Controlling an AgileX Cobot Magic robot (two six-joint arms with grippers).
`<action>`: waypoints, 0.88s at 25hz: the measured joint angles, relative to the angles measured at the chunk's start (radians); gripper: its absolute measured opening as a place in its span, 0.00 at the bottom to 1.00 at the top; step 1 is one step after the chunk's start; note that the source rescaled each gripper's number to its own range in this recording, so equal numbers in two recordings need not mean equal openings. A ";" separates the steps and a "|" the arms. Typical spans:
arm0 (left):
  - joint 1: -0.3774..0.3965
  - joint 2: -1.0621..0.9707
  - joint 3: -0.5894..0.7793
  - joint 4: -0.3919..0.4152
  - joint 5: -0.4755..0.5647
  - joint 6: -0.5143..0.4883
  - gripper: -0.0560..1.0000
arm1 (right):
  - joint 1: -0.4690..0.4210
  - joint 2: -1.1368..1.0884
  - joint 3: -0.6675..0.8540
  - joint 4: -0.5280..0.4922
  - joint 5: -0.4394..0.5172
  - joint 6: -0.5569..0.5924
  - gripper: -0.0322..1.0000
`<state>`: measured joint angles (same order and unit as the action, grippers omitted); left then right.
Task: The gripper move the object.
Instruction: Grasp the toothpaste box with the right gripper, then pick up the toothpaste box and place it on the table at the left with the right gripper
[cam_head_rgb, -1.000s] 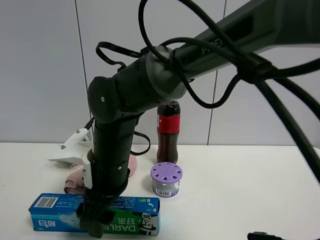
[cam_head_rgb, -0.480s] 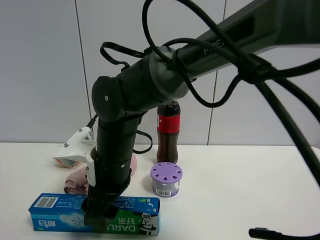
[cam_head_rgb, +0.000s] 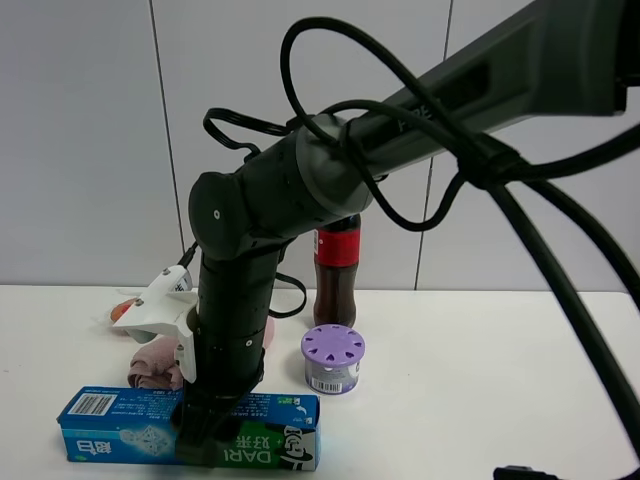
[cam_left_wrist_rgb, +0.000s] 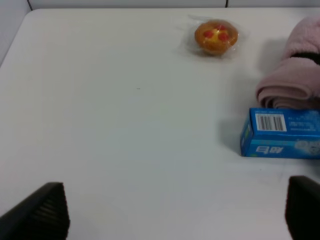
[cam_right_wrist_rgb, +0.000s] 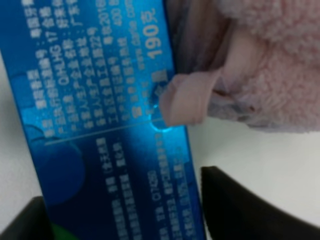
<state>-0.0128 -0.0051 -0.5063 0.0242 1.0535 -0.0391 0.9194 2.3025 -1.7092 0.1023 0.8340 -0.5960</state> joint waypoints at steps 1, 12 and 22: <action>0.000 0.000 0.000 0.000 0.000 0.000 1.00 | 0.000 0.001 0.000 0.000 0.000 0.000 0.25; 0.000 0.000 0.000 0.000 0.000 0.000 1.00 | 0.000 0.004 0.000 -0.004 0.000 -0.006 0.03; 0.000 0.000 0.000 0.000 0.000 0.000 1.00 | -0.001 -0.066 0.002 0.112 0.073 -0.219 0.03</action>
<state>-0.0128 -0.0051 -0.5063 0.0242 1.0535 -0.0391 0.9187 2.2370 -1.7070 0.2138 0.9074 -0.8147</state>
